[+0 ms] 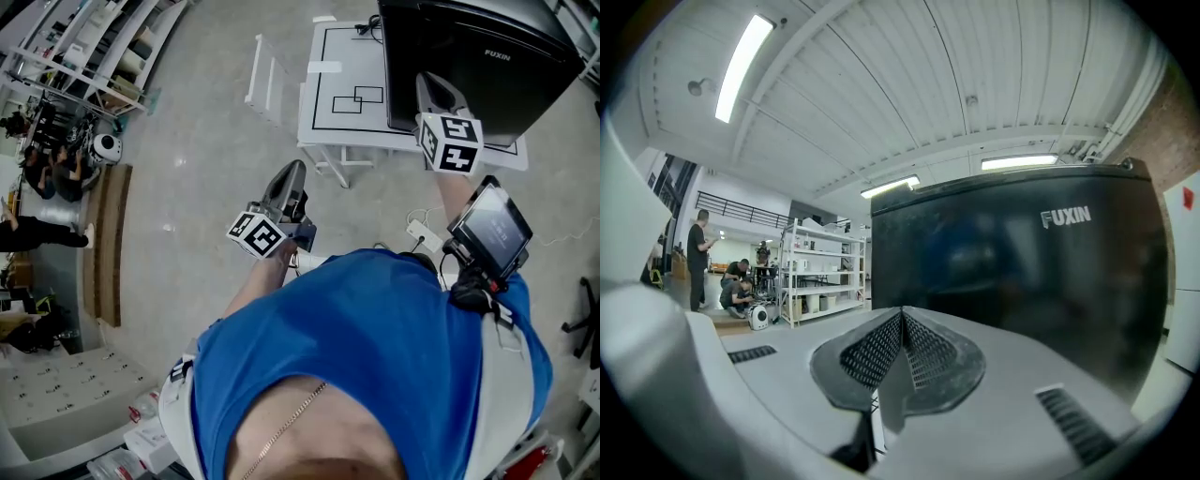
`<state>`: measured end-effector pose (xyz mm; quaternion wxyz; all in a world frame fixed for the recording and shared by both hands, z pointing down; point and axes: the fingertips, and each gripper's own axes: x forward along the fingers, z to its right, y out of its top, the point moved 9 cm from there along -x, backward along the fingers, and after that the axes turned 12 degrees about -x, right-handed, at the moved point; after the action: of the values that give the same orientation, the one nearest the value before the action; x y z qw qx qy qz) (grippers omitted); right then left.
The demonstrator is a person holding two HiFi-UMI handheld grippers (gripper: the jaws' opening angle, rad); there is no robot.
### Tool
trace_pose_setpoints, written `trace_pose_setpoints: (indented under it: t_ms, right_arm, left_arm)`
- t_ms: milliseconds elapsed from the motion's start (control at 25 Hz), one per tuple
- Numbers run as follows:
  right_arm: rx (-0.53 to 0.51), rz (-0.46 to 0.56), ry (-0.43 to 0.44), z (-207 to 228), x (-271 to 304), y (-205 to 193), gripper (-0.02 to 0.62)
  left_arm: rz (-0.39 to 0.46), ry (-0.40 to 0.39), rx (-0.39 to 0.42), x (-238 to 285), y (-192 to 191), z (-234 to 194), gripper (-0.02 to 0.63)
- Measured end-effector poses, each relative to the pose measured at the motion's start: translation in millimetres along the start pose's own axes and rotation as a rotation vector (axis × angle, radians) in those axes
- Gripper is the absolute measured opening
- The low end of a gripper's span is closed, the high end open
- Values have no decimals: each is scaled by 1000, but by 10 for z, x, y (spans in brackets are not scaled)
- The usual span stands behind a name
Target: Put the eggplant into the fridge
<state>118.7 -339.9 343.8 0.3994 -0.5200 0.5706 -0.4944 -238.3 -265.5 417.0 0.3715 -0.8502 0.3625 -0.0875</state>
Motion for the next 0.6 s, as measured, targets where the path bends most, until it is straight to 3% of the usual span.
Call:
trace_pose_setpoints:
  t_ms: [320,600]
  right_arm:
    - [8,6,-1,-94,-533,-39,3]
    - [23,0,-20,-395,-1441,85,3]
  left_arm:
    - [-29,-31,5,-118,-150,135,8]
    - [-65,-76,-3,-504,-242,509,8]
